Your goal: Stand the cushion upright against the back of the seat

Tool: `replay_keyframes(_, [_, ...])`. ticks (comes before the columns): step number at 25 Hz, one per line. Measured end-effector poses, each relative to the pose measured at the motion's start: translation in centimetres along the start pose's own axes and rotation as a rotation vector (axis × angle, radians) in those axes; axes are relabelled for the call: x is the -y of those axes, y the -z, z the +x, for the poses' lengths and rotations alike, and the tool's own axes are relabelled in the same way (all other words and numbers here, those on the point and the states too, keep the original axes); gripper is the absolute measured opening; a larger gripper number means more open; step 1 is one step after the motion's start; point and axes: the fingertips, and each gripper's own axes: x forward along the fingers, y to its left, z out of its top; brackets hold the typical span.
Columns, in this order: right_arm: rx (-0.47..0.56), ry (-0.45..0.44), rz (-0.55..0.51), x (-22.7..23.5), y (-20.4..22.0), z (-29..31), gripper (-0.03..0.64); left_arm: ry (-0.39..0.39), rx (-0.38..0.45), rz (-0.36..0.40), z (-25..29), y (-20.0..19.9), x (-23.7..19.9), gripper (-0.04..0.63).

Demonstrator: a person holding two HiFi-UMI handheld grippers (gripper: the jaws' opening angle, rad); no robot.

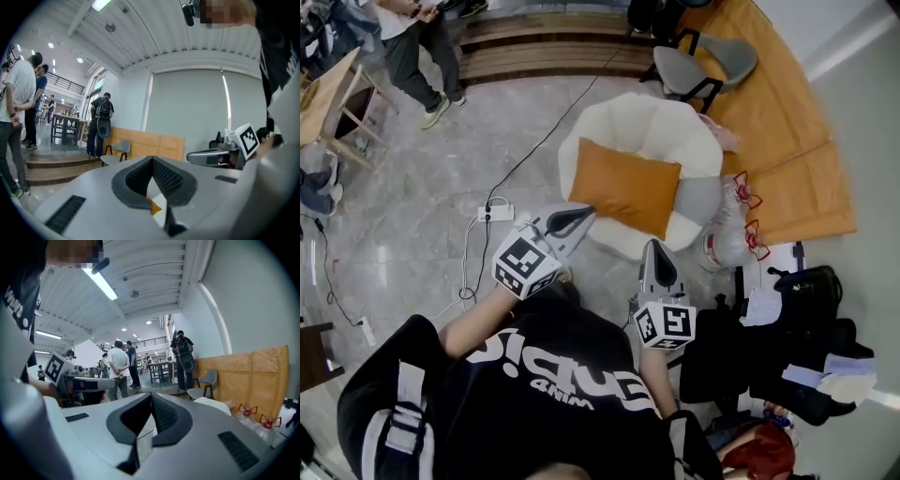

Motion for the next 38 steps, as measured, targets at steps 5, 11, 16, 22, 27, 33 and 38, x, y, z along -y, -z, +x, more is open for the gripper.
replay_keyframes(5, [-0.008, 0.047, 0.013, 1.4, -0.3, 1.9, 0.021, 0.045, -0.003, -0.001, 2.4, -0.8, -1.8, 0.008])
replay_keyframes(11, [-0.022, 0.068, 0.011, 3.1, -0.5, 3.8, 0.021, 0.073, -0.018, -0.017, 4.8, -0.4, -3.0, 0.008])
replay_keyframes(16, [-0.033, 0.051, 0.010, 4.4, -0.6, 5.7, 0.021, 0.056, -0.021, -0.023, 6.5, -0.6, -4.4, 0.008])
replay_keyframes(22, [-0.032, 0.002, 0.006, 5.7, -1.6, 8.2, 0.021, 0.027, -0.026, -0.022, 8.7, -1.3, -5.5, 0.008])
replay_keyframes(27, [-0.036, -0.022, 0.007, 8.5, -1.9, 9.6, 0.021, 0.014, -0.045, -0.036, 12.1, -1.1, -5.7, 0.008])
replay_keyframes(33, [-0.055, -0.022, 0.023, 13.8, -2.0, 11.5, 0.021, -0.001, -0.067, -0.044, 17.1, -1.0, -6.1, 0.008])
replay_keyframes(38, [-0.069, -0.045, 0.045, 18.8, -1.6, 13.2, 0.021, -0.027, -0.079, -0.056, 22.2, -0.7, -6.5, 0.008])
